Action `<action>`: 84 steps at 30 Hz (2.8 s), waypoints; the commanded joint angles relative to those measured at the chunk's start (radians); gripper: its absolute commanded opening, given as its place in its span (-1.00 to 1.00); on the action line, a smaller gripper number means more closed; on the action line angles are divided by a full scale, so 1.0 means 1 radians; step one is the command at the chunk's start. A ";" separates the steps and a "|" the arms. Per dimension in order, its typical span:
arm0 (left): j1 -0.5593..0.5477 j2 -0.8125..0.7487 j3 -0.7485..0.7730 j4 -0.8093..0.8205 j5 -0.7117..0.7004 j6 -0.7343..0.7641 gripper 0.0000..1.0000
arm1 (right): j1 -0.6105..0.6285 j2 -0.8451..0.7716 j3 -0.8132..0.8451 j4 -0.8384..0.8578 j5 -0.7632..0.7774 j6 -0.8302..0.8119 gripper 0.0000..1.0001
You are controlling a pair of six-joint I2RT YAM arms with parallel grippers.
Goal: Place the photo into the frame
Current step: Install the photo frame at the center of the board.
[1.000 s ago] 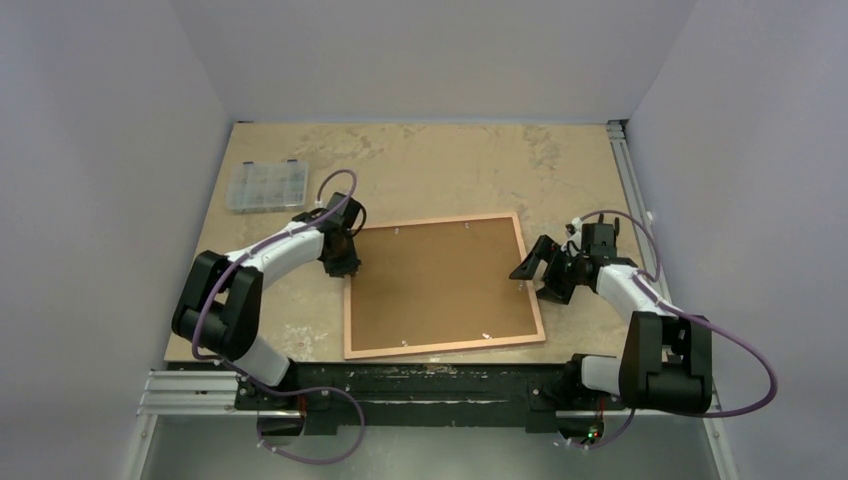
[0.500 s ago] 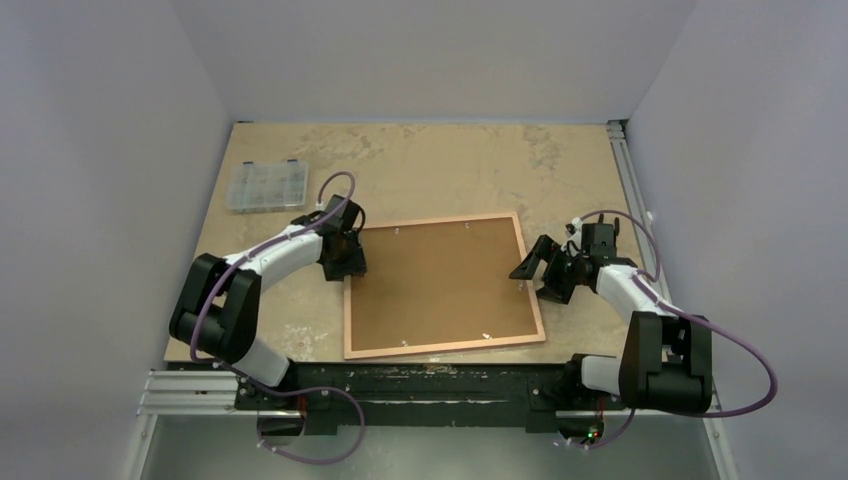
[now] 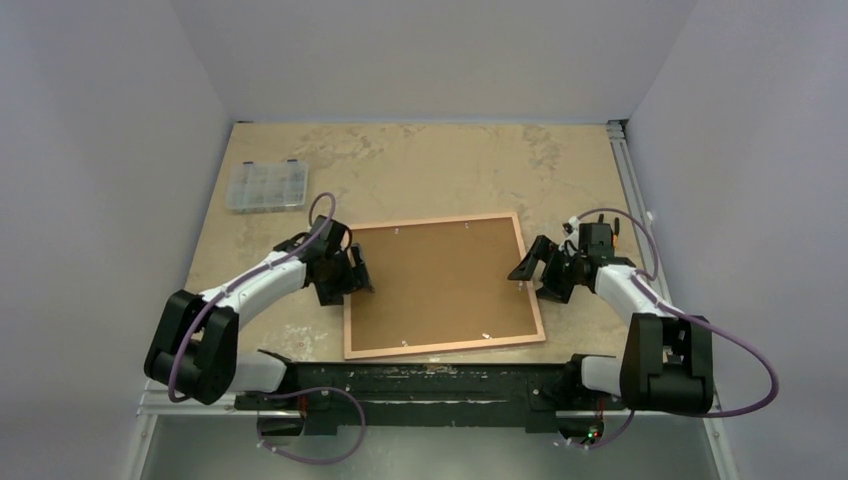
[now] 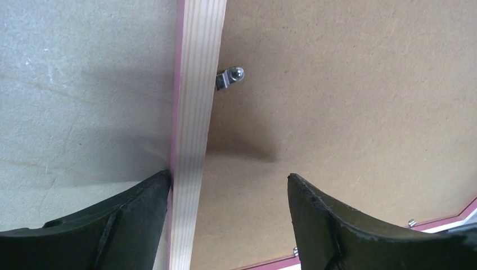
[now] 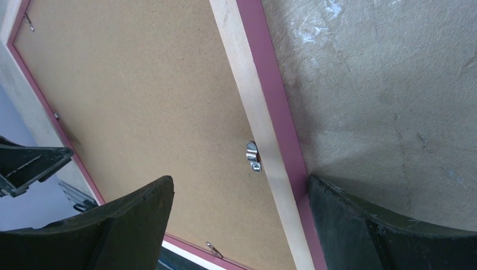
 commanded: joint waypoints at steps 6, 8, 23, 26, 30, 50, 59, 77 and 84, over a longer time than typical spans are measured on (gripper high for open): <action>0.028 -0.011 0.071 -0.041 0.065 -0.006 0.48 | 0.150 -0.018 -0.034 -0.007 0.059 0.029 0.77; 0.035 0.016 0.100 -0.050 0.066 0.008 0.48 | 0.180 -0.030 -0.037 -0.007 0.071 0.045 0.77; 0.067 0.071 0.188 -0.157 -0.040 0.086 0.47 | 0.286 -0.050 0.075 -0.106 0.299 0.022 0.78; 0.067 0.034 0.164 -0.171 -0.064 0.085 0.48 | 0.286 -0.035 0.125 -0.139 0.370 -0.011 0.78; 0.067 0.000 0.118 -0.171 -0.068 0.079 0.48 | 0.287 -0.007 0.161 -0.160 0.453 -0.044 0.77; 0.066 0.009 0.039 -0.122 -0.055 0.089 0.47 | 0.388 0.157 0.226 -0.168 0.562 -0.050 0.09; 0.066 0.021 0.022 -0.094 -0.042 0.090 0.45 | 0.409 0.175 0.229 -0.168 0.621 -0.048 -0.60; 0.066 -0.114 0.054 -0.149 -0.088 0.153 0.44 | 0.408 0.097 0.235 -0.148 0.555 -0.039 -1.00; 0.055 -0.315 0.077 -0.173 -0.060 0.238 0.49 | 0.406 -0.012 0.199 -0.107 0.493 -0.007 0.52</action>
